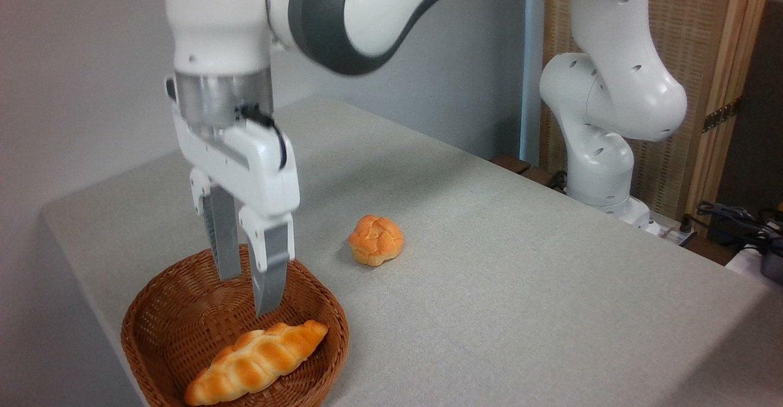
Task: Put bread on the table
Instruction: 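Lower the gripper into the basket around the braided bread roll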
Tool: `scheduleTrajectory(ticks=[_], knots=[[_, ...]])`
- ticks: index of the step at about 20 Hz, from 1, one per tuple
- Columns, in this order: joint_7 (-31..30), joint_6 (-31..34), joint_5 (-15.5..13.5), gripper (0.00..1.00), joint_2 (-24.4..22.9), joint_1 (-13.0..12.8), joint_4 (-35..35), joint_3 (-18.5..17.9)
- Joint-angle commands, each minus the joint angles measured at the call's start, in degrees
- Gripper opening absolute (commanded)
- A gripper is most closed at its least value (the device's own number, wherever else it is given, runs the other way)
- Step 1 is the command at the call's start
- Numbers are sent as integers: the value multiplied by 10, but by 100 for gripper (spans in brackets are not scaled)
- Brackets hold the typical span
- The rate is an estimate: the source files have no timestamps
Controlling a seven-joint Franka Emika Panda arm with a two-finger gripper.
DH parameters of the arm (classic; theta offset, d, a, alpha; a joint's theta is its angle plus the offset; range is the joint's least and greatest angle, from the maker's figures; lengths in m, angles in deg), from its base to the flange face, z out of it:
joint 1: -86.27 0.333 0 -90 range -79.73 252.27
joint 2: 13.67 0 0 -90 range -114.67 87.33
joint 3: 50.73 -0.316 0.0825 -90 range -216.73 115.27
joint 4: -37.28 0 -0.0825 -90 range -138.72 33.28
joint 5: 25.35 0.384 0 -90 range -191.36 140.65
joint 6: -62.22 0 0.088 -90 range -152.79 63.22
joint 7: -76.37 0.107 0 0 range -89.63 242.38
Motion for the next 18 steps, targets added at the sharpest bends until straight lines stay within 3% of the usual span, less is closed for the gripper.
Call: scheduleTrajectory(ticks=[1,7,12,16,18], knots=[[-3,-52,2,100,57,-6,2,2],[-9,-97,8,100,95,-1,2,0],[-12,-97,8,97,114,0,1,0],[-7,-97,7,57,119,0,2,2],[-5,-97,7,47,119,0,2,2]])
